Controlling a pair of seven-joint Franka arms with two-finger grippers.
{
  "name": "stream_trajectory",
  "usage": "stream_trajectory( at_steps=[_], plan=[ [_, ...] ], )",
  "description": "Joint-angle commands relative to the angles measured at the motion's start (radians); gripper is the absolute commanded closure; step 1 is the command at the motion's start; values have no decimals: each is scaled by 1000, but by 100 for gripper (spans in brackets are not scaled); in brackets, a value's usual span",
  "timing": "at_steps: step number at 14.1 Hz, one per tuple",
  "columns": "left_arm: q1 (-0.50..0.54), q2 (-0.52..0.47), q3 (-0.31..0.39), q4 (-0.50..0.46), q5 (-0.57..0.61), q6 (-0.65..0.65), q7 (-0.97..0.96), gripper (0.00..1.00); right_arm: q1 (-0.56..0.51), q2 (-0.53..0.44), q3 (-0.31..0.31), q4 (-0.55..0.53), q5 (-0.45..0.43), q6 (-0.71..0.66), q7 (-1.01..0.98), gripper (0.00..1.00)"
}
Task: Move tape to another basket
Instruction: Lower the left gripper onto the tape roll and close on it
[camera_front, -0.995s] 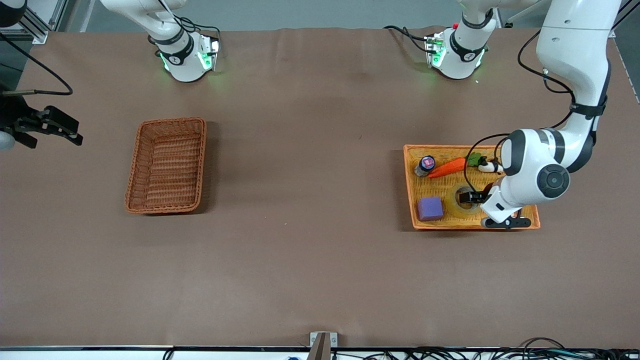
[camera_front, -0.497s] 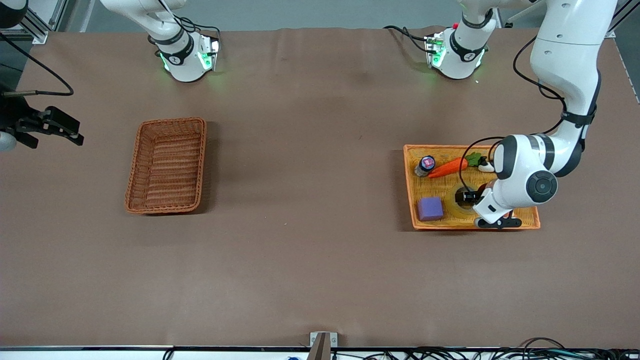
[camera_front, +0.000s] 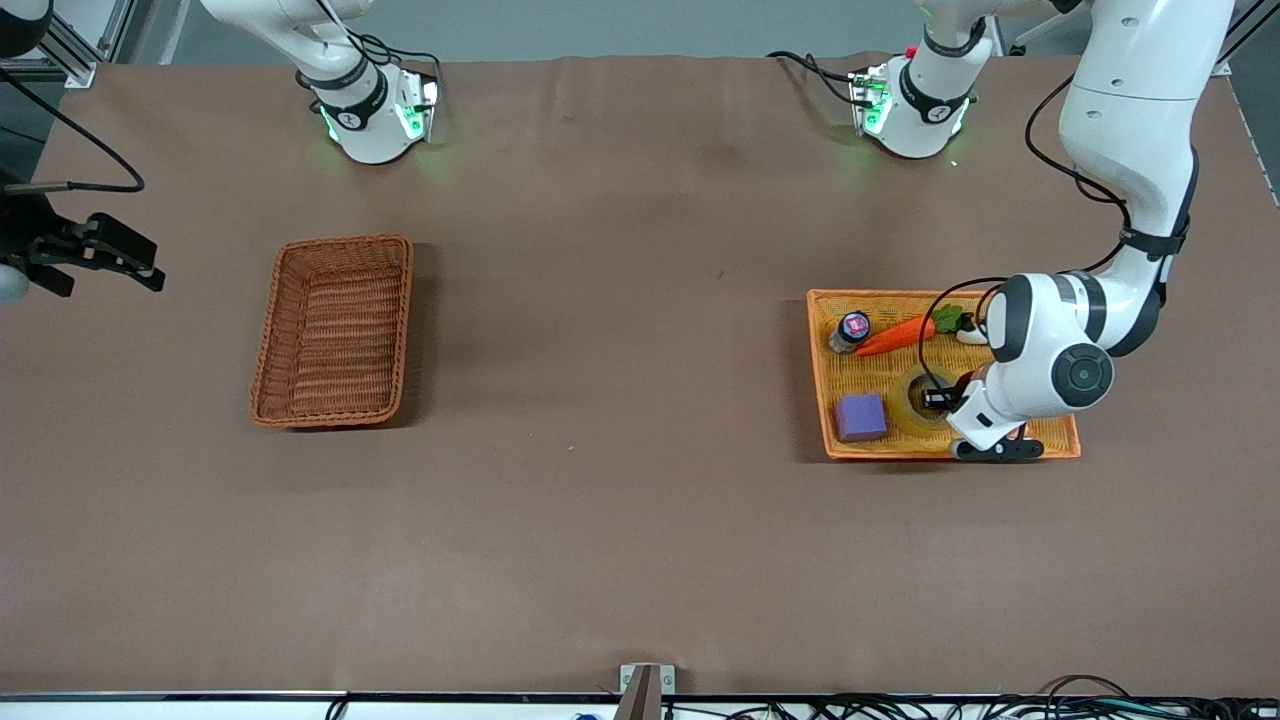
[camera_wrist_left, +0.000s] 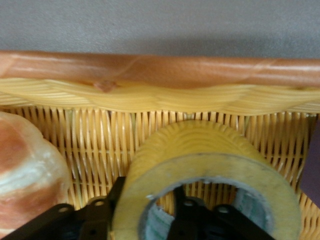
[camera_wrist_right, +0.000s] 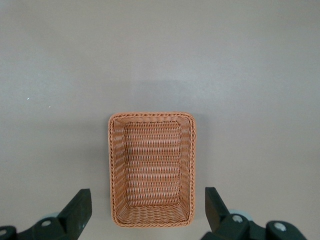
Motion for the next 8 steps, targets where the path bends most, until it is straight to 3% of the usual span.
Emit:
stream_trajectory(
  at_steps=[1, 5, 8],
  plan=[
    [1, -61, 0, -30, 5, 5, -8, 100, -10, -14, 6, -12, 0, -1, 9, 0],
    [-12, -164, -3, -54, 5, -21, -9, 100, -9, -14, 6, -14, 0, -1, 6, 0],
    [-12, -239, -55, -18, 5, -107, -38, 100, -10, -14, 6, -14, 0, 0, 6, 0]
  ],
)
